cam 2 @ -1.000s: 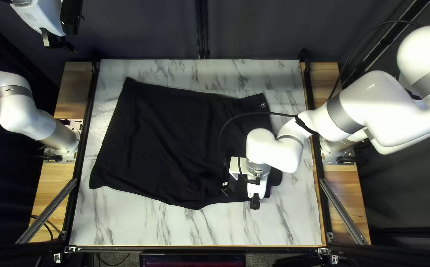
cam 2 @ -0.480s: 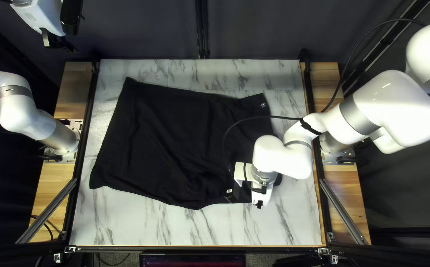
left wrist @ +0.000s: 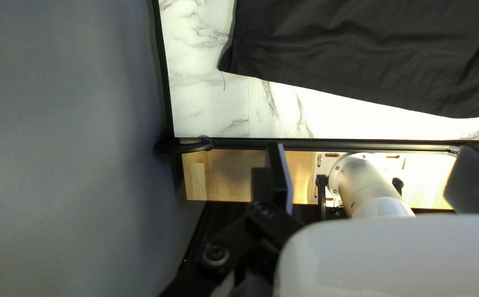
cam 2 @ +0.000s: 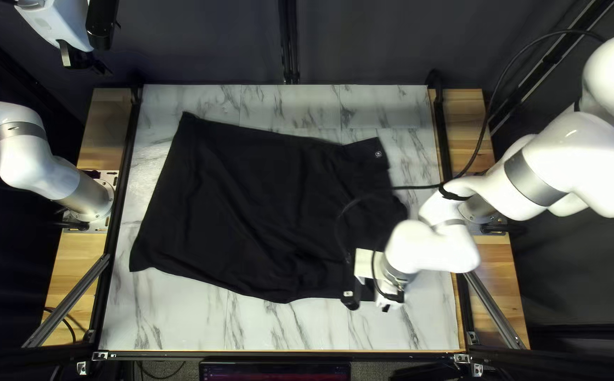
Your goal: Fold t-shirt
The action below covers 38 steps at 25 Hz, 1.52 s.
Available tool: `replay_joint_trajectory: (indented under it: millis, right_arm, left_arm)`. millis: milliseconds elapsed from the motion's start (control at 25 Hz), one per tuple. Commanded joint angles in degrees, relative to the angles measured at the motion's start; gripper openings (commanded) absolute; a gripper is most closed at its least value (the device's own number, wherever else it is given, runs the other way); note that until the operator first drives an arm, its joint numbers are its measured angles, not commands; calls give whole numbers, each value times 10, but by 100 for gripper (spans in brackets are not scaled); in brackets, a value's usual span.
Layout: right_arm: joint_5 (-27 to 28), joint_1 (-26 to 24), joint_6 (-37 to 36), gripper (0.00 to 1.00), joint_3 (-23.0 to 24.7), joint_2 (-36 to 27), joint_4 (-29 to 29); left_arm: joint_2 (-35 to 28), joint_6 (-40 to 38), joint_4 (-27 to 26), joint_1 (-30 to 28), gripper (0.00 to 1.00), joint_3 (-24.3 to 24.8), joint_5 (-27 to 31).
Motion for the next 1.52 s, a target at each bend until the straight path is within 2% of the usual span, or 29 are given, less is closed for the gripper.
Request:
replay_joint_trajectory:
  millis: [40, 280, 560, 720, 960, 1000, 1040, 1080, 1120, 1240, 1320, 1400, 1520]
  right_arm:
    - [9, -16, -56, 100, -7, -1, 45]
    - [34, -35, -163, 100, -21, 13, 161]
    - [42, -32, -288, 100, -26, 29, 317]
    - [44, -35, -325, 100, -35, 37, 352]
    - [42, -45, -351, 98, -65, 64, 352]
    - [41, -45, -352, 89, -67, 67, 351]
    - [39, -43, -354, 87, -69, 69, 351]
    - [37, -41, -354, 30, -69, 70, 352]
    - [32, -34, -354, 2, -67, 69, 356]
    - [19, -16, -344, 0, -58, 64, 360]
    - [8, -3, -314, 0, -53, 60, 341]
    - [-2, 8, -272, 0, -47, 54, 307]
    - [-16, 22, -146, 0, -37, 42, 191]
  left_arm:
    - [0, 0, 0, 0, 100, 0, 0]
    - [0, 0, 0, 0, 100, 0, 0]
    - [0, 0, 0, 0, 100, 0, 0]
    - [0, 0, 0, 0, 100, 0, 0]
    - [0, 0, 0, 0, 100, 0, 0]
    - [0, 0, 0, 0, 100, 0, 0]
    - [0, 0, 0, 0, 100, 0, 0]
    - [0, 0, 0, 0, 100, 0, 0]
    - [0, 0, 0, 0, 100, 0, 0]
    - [0, 0, 0, 0, 100, 0, 0]
    - [0, 0, 0, 0, 100, 0, 0]
    - [0, 0, 0, 0, 100, 0, 0]
    - [0, 0, 0, 0, 100, 0, 0]
